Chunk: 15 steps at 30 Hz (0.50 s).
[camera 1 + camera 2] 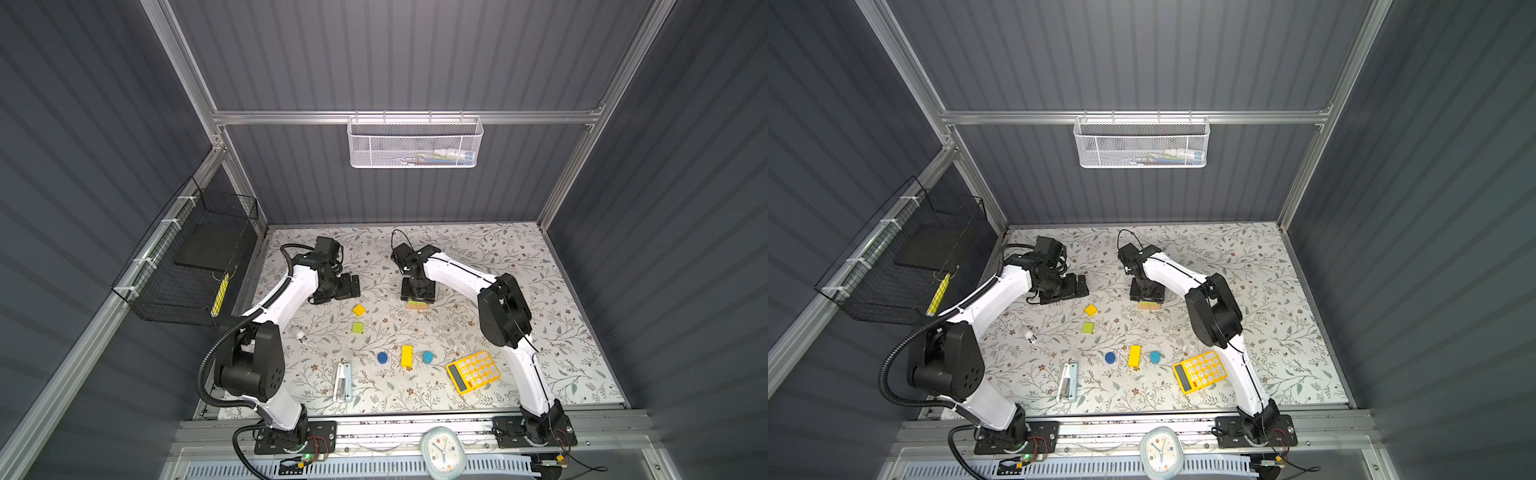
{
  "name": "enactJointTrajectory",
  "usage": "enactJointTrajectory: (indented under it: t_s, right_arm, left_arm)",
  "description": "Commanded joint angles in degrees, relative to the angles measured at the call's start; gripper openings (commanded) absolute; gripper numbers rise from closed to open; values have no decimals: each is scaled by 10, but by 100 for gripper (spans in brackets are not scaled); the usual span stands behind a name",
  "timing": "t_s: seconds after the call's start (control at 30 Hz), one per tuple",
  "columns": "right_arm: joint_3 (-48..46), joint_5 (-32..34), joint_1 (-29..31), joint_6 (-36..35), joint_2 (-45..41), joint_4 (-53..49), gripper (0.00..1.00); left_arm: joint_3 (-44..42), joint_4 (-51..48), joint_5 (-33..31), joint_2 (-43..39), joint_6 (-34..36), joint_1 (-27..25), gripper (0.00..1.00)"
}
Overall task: Build the wood block tower
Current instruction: 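Lower the lime-green block onto the wooden bars with the right gripper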
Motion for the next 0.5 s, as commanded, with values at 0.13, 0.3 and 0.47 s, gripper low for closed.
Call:
enactJointTrajectory:
  t_s: [0.13, 0.3, 0.47]
  right_arm:
    - [13, 10, 3, 5, 12, -5, 65]
    - [13, 10, 3, 5, 13, -5, 67]
    - [14, 8, 3, 5, 13, -6, 70]
  left_arm:
    - [-7, -4, 12, -6, 11, 5, 98]
    - [-7, -4, 13, -6, 11, 6, 98]
    - [-8, -3, 14, -5, 10, 6, 98]
